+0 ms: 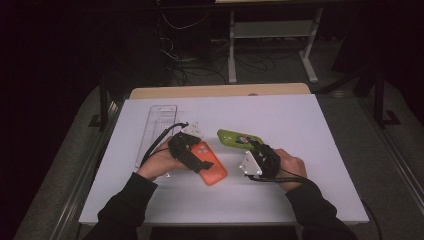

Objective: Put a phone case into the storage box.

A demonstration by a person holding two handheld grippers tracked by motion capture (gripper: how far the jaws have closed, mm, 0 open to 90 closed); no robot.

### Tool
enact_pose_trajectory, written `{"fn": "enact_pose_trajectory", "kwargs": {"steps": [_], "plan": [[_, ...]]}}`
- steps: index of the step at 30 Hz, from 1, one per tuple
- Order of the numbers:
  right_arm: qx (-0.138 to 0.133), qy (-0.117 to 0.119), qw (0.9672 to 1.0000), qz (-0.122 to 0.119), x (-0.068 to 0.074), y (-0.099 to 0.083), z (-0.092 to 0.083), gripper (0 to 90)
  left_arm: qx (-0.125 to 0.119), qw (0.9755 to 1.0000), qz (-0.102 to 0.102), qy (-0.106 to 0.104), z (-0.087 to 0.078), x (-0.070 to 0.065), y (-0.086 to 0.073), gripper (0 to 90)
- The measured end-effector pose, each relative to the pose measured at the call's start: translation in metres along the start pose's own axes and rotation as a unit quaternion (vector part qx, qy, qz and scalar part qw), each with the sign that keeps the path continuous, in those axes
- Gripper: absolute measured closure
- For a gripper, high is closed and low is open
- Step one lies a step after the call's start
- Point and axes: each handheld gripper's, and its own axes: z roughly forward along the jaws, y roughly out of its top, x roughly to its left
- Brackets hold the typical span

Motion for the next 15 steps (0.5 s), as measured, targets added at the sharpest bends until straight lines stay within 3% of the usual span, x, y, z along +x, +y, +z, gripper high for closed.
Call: {"fn": "enact_pose_trajectory", "kwargs": {"steps": [5,7,9,12,15], "plan": [[0.004,0.016,0.9996,0.022,-0.007,-0.001,0.000,75.8,0.002,1.0000,0.001,0.000,0.001,-0.001,0.000,0.0],[0.007,0.023,0.9988,0.043,-0.009,-0.002,-0.001,75.8,0.008,1.0000,0.006,-0.001,0.001,0.000,0.000,0.0],[0.007,0.038,0.9959,0.082,-0.010,-0.003,-0.001,75.8,0.007,1.0000,0.005,0.000,0.002,0.000,0.000,0.0],[0.010,0.048,0.9932,0.105,-0.015,-0.006,0.000,75.9,0.003,1.0000,0.001,0.001,0.002,-0.001,0.000,0.0],[0.011,0.064,0.9878,0.141,-0.021,-0.009,0.000,75.8,0.008,1.0000,-0.004,0.000,0.001,0.000,0.000,0.0]]}}
